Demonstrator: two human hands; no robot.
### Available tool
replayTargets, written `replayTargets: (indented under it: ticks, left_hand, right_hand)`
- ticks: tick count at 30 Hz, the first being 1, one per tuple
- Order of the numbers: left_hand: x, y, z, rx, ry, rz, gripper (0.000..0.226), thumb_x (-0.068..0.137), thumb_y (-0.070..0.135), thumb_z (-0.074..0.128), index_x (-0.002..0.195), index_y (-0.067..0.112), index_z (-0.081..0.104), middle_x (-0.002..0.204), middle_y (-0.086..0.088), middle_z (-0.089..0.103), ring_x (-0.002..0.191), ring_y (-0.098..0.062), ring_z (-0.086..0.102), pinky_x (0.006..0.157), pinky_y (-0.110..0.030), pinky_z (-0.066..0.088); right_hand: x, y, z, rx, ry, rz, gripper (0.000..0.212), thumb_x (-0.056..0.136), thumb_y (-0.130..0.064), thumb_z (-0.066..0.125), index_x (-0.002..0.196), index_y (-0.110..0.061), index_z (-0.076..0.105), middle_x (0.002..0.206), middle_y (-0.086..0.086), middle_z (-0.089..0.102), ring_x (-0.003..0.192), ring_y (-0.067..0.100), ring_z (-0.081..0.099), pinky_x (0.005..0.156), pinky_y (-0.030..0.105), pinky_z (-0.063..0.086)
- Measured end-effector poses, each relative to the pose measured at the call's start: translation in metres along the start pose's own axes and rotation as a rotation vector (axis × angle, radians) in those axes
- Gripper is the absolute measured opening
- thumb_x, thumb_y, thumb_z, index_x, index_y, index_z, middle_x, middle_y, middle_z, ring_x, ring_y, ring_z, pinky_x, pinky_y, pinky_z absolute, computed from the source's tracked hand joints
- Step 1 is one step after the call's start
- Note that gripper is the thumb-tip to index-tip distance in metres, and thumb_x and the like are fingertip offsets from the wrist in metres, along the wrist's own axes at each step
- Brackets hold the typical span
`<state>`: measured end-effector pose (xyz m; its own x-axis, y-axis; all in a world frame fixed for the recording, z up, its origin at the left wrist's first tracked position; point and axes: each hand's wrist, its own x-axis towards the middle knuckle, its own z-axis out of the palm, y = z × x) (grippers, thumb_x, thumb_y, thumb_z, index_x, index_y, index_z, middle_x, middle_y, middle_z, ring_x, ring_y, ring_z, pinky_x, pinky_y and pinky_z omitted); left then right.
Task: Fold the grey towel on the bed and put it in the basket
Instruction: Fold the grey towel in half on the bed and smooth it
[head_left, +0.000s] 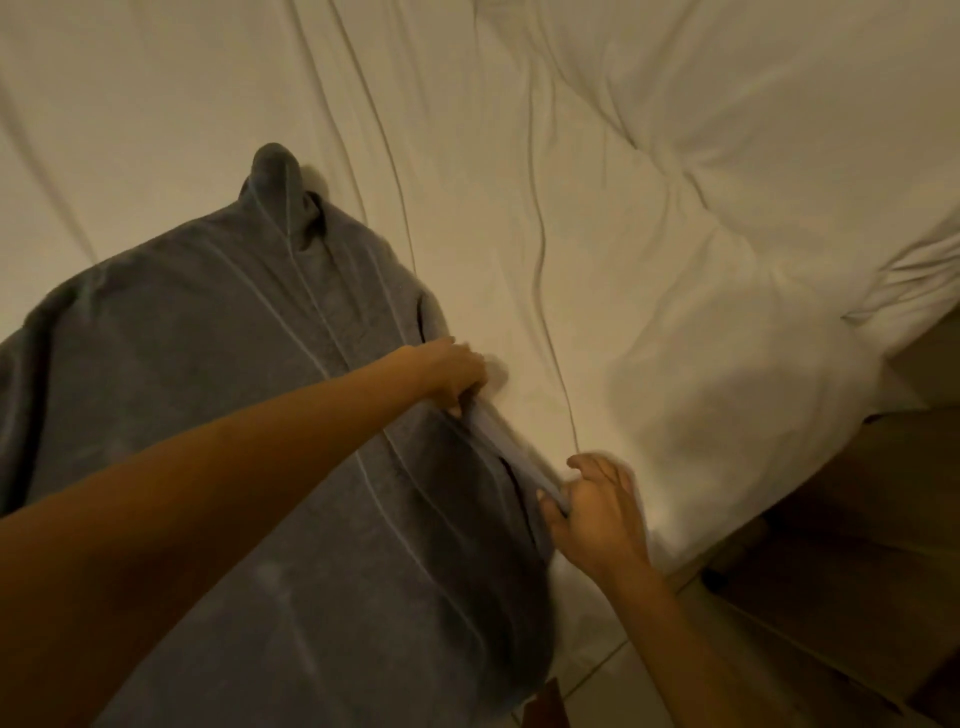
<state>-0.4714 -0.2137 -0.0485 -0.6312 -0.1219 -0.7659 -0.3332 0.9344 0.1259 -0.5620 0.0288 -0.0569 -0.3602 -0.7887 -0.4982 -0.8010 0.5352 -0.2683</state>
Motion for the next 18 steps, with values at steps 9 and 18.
replayTargets:
  ticks: [9,18]
  left_hand:
    - [-0.017,-0.035,-0.021,0.417,0.047,-0.147,0.026,0.097,0.029,0.045,0.112,0.016,0.062,0.11,-0.001,0.069,0.112,-0.021,0.062,0.119,-0.054,-0.002]
    - [-0.055,-0.11,-0.04,0.558,-0.013,-0.49,0.02,0.096,0.024,0.048,0.11,0.019,0.062,0.108,0.004,0.067,0.113,-0.018,0.06,0.118,-0.06,0.002]
  right_hand:
    - [-0.005,0.016,-0.006,-0.034,0.257,0.221,0.035,0.087,-0.032,0.054,0.069,-0.006,0.07,0.105,0.01,0.068,0.106,0.031,0.057,0.096,0.036,0.031]
    - [-0.006,0.039,-0.026,-0.068,0.29,0.393,0.024,0.081,-0.023,0.057,0.069,-0.007,0.07,0.099,0.012,0.071,0.101,0.03,0.06,0.092,0.042,0.04]
